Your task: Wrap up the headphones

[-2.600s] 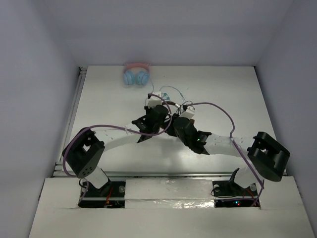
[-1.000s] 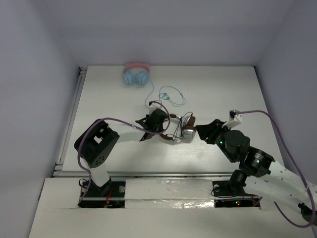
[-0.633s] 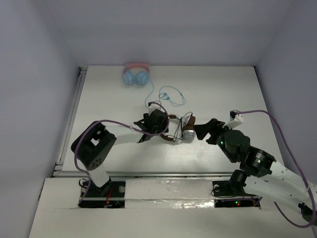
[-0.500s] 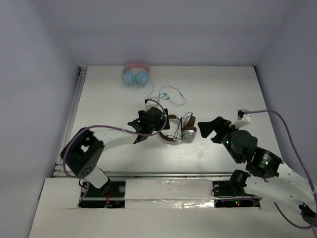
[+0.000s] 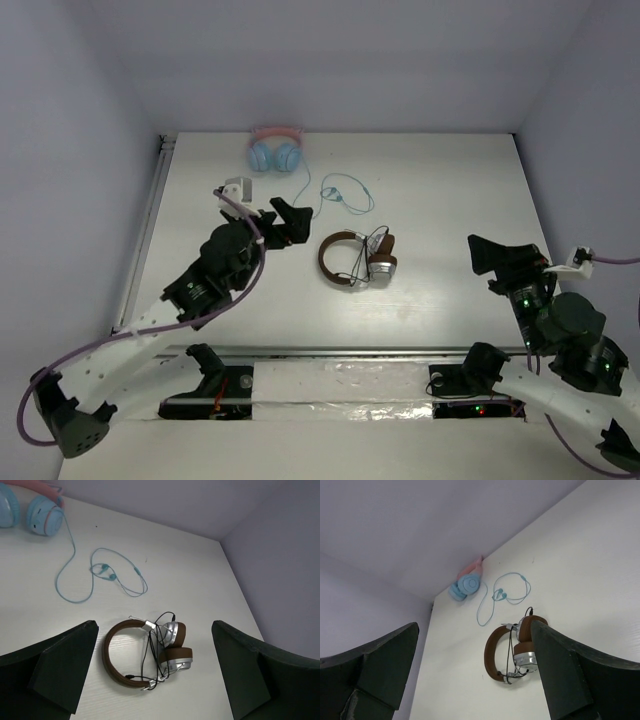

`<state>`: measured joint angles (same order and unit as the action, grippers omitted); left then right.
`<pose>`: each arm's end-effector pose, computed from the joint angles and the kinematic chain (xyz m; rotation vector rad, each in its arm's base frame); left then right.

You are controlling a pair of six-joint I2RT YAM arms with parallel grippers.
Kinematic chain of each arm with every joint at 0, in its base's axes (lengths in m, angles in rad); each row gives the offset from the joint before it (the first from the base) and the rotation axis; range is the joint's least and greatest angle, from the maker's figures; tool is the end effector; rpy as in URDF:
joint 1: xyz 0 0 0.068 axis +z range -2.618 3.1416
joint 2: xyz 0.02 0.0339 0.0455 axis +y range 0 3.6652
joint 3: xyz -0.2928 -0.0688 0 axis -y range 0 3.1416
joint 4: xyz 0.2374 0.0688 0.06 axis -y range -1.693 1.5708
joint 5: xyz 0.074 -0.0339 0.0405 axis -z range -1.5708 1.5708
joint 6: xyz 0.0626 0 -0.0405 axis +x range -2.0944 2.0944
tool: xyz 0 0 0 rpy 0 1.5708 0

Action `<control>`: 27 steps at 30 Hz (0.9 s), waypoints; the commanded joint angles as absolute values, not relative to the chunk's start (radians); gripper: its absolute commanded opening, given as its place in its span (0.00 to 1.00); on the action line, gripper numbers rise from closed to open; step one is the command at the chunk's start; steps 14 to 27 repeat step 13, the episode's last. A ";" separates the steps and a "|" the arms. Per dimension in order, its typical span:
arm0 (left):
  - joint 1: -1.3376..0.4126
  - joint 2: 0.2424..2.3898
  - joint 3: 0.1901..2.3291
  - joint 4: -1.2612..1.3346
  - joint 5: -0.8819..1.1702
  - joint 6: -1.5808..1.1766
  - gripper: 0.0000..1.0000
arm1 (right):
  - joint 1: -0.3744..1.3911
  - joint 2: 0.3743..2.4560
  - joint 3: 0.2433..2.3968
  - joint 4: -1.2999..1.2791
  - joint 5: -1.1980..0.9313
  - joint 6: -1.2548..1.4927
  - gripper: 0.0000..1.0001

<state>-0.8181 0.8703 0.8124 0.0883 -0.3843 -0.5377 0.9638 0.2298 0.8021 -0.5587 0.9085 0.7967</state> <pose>0.1564 -0.1326 0.3875 -0.0920 1.5923 -0.7741 0.0488 -0.0163 0.3607 0.5887 1.4908 0.6758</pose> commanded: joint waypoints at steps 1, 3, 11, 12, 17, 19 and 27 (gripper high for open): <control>-0.822 0.746 0.782 -0.023 -0.416 -0.506 0.99 | 0.971 0.204 0.828 -0.589 0.951 0.784 1.00; -0.822 0.694 0.773 -0.032 -0.419 -0.497 0.99 | 0.971 0.196 0.819 -0.565 0.931 0.773 1.00; -0.822 0.670 0.778 -0.078 -0.417 -0.483 0.99 | 0.971 0.276 0.825 -0.531 0.873 0.753 1.00; -0.822 0.675 0.779 -0.078 -0.414 -0.476 0.99 | 0.971 0.288 0.831 -0.532 0.867 0.752 1.00; -0.822 0.683 0.788 -0.081 -0.419 -0.479 0.99 | 0.971 0.308 0.842 -0.534 0.867 0.750 1.00; -0.822 0.683 0.788 -0.081 -0.419 -0.479 0.99 | 0.971 0.308 0.842 -0.534 0.867 0.750 1.00; -0.822 0.683 0.788 -0.081 -0.419 -0.479 0.99 | 0.971 0.308 0.842 -0.534 0.867 0.750 1.00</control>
